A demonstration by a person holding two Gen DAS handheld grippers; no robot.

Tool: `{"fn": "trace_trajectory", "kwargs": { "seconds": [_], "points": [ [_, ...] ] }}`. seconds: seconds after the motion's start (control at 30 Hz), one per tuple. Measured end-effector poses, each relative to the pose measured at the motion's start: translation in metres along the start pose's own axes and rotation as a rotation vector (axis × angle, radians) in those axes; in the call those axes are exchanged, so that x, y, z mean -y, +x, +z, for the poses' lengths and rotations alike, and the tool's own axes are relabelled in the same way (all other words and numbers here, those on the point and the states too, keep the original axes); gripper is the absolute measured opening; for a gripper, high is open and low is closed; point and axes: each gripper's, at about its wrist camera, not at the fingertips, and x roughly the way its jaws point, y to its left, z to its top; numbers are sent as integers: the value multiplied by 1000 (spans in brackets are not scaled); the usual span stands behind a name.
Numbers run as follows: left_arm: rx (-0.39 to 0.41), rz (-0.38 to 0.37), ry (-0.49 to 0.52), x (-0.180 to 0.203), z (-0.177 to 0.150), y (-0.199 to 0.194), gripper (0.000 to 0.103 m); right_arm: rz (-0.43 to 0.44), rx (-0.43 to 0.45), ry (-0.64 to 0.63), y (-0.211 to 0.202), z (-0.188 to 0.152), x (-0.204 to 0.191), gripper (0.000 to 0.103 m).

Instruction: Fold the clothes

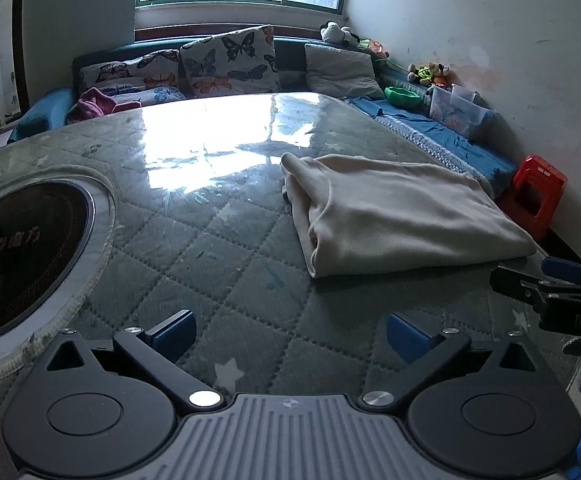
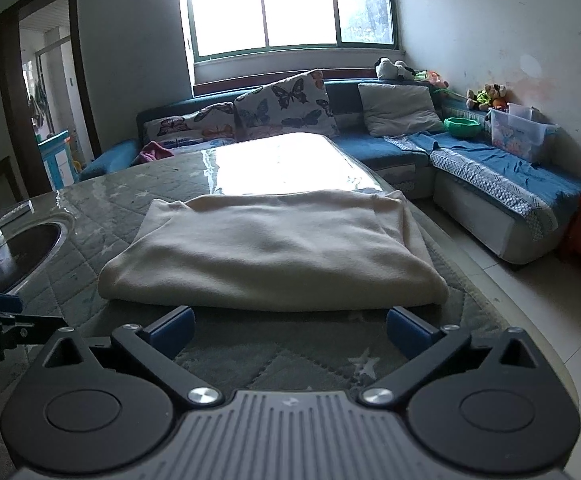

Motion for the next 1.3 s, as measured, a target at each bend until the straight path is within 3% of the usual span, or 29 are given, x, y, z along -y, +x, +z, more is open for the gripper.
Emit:
{"fn": "trace_trajectory", "kwargs": {
  "seconds": [1.3],
  "points": [
    [61,2,45,13,-33,-38,103,-16,81,-30,-45,-18,-24,103]
  ]
}}
